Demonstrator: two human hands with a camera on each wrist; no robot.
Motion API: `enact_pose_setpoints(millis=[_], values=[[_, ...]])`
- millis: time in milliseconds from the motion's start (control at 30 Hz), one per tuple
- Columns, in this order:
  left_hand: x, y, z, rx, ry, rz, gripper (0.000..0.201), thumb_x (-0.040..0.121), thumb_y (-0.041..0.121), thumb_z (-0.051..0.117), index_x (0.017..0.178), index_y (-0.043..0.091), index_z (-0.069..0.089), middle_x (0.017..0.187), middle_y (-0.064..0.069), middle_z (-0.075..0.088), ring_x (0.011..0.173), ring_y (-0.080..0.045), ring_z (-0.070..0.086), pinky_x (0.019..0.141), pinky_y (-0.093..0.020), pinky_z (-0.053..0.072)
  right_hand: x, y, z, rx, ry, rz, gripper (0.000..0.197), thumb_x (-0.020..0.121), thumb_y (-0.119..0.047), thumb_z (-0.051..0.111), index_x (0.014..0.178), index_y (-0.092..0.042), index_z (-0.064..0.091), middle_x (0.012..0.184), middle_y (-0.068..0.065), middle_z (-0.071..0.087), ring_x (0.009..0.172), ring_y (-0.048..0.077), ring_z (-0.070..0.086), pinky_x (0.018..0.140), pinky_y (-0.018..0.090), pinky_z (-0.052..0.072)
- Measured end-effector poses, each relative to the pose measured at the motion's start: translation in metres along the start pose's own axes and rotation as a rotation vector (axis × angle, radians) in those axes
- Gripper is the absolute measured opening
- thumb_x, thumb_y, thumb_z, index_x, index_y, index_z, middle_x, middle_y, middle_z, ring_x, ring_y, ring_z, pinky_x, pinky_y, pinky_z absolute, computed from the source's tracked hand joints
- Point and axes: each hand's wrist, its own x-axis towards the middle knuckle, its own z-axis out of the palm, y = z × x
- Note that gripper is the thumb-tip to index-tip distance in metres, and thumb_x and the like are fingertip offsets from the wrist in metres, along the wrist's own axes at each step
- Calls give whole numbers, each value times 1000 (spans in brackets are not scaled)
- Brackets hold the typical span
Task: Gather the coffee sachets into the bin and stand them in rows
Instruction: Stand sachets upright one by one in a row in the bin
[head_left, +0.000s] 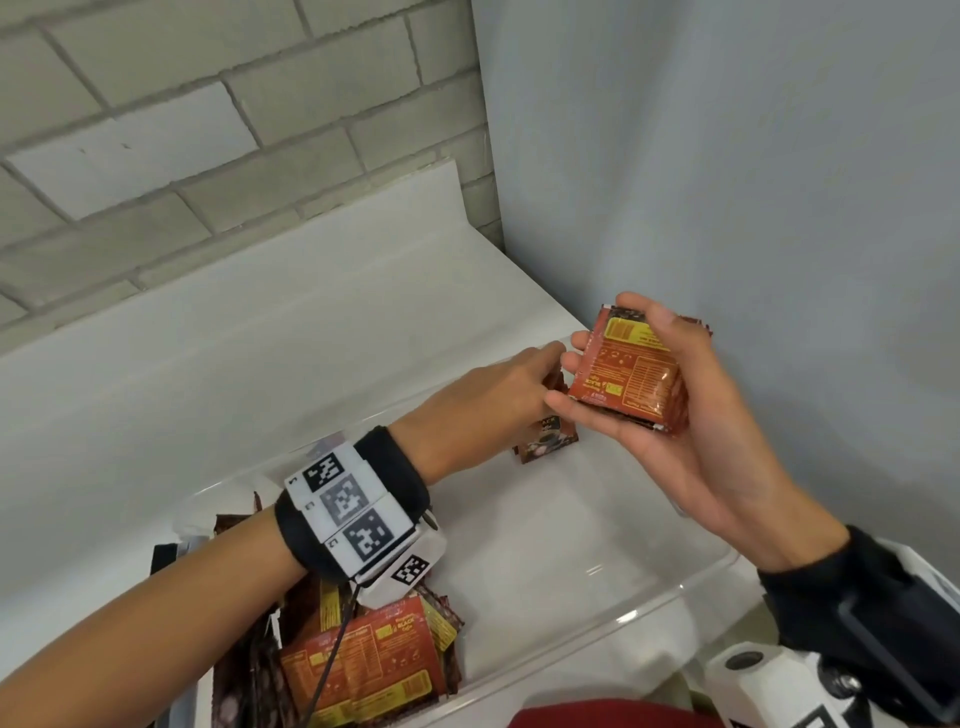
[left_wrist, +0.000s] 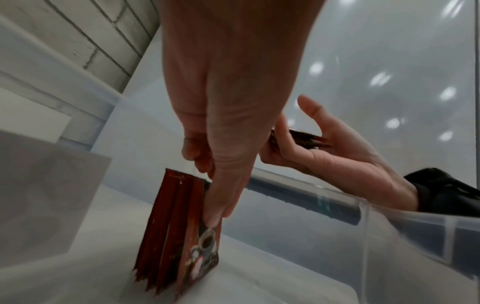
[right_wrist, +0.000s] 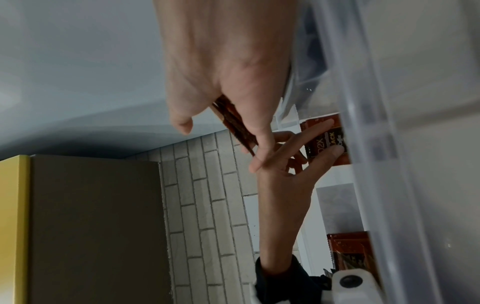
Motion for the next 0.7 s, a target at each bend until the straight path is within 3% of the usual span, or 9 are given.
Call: enact_pose_setpoints(millis=[67,133,200,300,400,467,567,633,700], values=[[0,-4,-2,-64,-3,29,37,90,8,59,127,8,56,120,-11,50,93,-25,56,69,-44,52,-1,-1,-2,44,-40,9,43,80,-22,55,122,-13,56,105,22,64,99,34,65,78,53,56],[-2,-10,-8,-79,22,72,31,92,17,48,113,3,65,108,-14,55,86,-27,60,71,-41,52,-1,-1,-4,70,-84,25,48,79,-14,50,127,-12,55,113,24,65,105,37,65,81,56,55],[-5,-17,-16,-117,120,88,36,90,21,42,99,1,70,92,-15,58,75,-21,58,71,-29,48,-1,-1,-6,54,-111,44,53,78,-9,48,130,-12,54,119,23,65,108,36,65,84,57,54],[-11,-21,-34,-237,231,11,27,94,15,49,112,8,69,90,-9,61,74,-6,54,71,-11,41,0,0,-8,-13,-130,48,51,81,-6,48,131,-14,53,119,21,66,108,34,65,84,57,53],[-17,-14,-51,-455,259,-119,27,101,20,46,119,12,65,91,3,65,76,-7,63,71,-17,51,1,2,-9,-122,-108,26,45,86,-3,50,129,-16,55,116,14,68,106,33,66,84,54,54],[-21,-4,-61,-617,248,-200,32,98,31,46,117,14,64,89,7,67,76,-6,65,71,-20,52,2,2,-11,-181,-79,8,42,85,-7,56,125,-20,58,115,8,70,104,30,68,82,49,57],[-27,5,-65,-823,180,-250,36,85,42,65,114,19,64,88,3,67,76,-3,64,71,-21,53,3,2,-10,-250,-38,-21,39,84,-10,60,120,-24,60,112,2,71,98,22,70,71,35,59],[-29,6,-61,-865,167,-268,43,75,38,79,112,23,65,94,-1,66,81,-10,64,77,-28,56,3,3,-11,-258,-35,-32,37,84,-11,60,119,-25,60,109,1,72,95,20,71,69,32,59],[-30,8,-56,-853,219,-289,41,72,28,81,109,21,65,96,-1,66,80,-13,64,77,-30,57,3,5,-10,-279,-37,-40,38,83,-15,60,119,-25,59,106,-1,73,94,19,71,70,33,59]])
